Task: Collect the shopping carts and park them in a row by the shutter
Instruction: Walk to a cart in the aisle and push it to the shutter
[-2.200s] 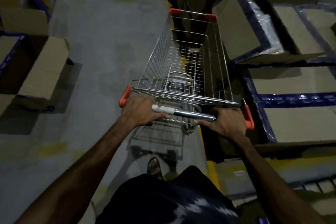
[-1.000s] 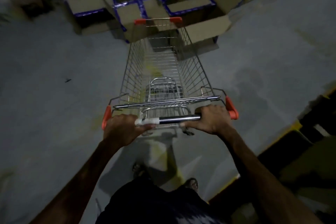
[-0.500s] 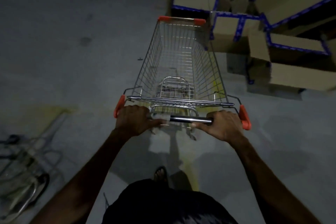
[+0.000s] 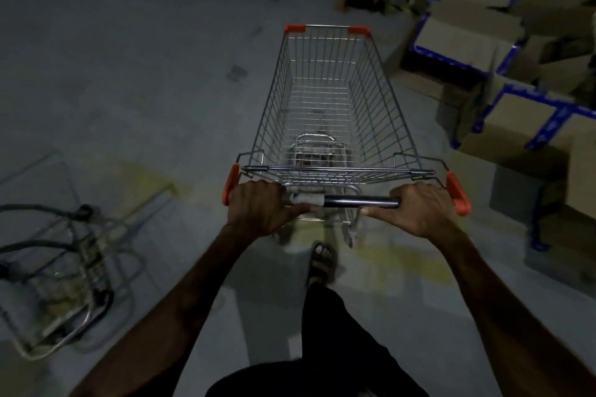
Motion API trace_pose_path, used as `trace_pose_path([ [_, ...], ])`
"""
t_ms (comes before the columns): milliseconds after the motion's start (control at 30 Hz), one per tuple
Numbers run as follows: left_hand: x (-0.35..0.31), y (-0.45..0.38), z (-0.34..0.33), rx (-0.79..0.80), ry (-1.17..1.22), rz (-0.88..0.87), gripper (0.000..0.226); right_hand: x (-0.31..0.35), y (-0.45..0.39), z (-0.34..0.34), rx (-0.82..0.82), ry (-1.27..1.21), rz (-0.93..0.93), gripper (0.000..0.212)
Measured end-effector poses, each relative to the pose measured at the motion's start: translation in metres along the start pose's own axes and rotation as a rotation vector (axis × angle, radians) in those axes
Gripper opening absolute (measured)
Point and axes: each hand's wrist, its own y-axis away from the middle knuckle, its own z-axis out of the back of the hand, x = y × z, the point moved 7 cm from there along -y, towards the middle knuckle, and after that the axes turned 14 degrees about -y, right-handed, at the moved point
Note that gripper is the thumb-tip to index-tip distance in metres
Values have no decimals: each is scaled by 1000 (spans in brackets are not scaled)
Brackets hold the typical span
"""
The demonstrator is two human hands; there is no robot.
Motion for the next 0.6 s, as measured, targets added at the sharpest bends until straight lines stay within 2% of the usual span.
trace_pose_path([
  [367, 102, -211, -5, 260, 81, 156, 114, 28, -272, 25, 72, -73, 140, 102],
  [600, 171, -323, -12, 245, 53, 205, 108, 64, -424, 35, 89, -66, 224, 101],
])
